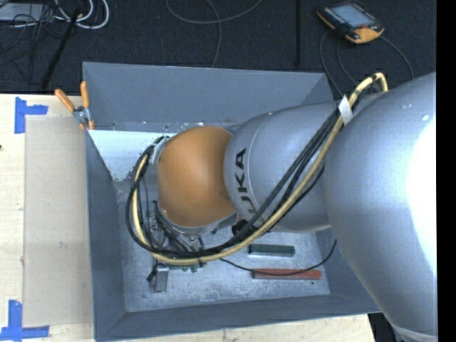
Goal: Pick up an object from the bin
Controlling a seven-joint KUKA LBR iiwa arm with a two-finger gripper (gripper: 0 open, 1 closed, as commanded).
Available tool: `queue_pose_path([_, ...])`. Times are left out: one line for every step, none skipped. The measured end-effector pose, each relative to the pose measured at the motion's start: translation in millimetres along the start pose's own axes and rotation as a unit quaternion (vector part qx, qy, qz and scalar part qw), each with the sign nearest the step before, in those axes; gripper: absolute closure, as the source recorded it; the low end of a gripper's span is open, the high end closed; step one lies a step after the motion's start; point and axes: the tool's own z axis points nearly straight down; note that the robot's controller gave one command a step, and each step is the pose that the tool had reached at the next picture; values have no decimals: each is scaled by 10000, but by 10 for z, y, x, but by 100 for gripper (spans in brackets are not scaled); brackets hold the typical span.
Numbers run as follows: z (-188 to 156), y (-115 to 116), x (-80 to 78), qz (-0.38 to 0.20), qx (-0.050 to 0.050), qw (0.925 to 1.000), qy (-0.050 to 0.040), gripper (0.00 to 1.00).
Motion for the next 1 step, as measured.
queue_pose_path([-42, -9, -22, 20, -10, 10000, -36, 0])
